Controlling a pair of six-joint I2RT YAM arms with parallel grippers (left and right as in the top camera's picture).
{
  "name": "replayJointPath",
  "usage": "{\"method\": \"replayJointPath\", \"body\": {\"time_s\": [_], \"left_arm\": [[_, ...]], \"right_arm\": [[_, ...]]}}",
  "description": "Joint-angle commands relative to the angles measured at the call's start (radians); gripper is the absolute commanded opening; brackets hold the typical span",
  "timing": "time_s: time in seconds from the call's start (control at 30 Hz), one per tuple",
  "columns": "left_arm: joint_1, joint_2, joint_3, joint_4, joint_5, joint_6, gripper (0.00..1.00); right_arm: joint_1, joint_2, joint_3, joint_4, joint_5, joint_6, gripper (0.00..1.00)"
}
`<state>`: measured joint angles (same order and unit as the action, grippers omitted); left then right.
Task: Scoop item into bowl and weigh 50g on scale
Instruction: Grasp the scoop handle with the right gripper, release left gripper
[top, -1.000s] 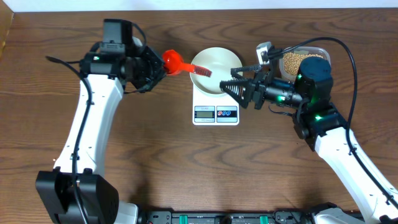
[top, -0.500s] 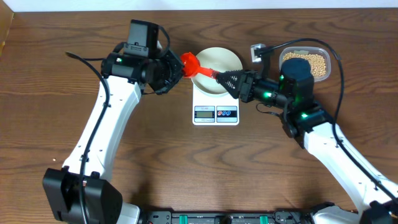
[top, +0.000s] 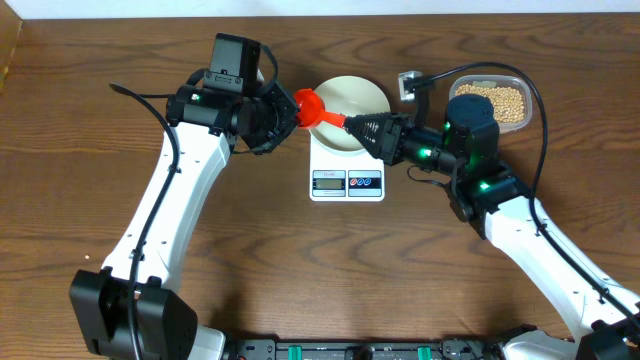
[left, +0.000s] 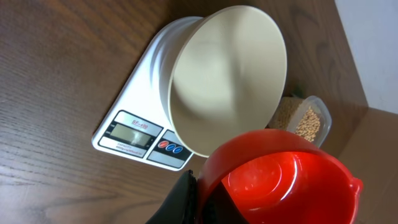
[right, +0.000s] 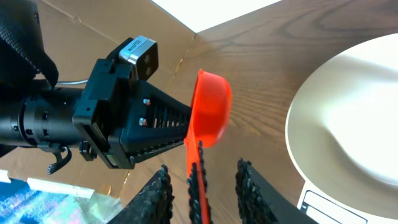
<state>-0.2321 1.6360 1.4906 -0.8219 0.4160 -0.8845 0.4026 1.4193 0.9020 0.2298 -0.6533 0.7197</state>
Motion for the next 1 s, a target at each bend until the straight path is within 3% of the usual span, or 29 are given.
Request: {"method": "replayJointPath", "body": {"time_s": [0.0, 0.73, 0.97], "left_arm": [[-0.008, -0.008, 0.000, -0.011, -0.006, 0.042, 0.08], [-0.010, -0.008, 0.000, -0.014, -0.006, 0.045, 0.07], [-0.010, -0.008, 0.000, -0.014, -0.006, 0.045, 0.07]], "right_arm": [[0.011, -0.001, 0.019, 0.002, 0.007, -0.022, 0.31], [0.011, 0.001, 0.019, -0.025, -0.012, -0.022, 0.20], [0.011, 0.001, 0.019, -0.024, -0.012, -0.021, 0.04]]}}
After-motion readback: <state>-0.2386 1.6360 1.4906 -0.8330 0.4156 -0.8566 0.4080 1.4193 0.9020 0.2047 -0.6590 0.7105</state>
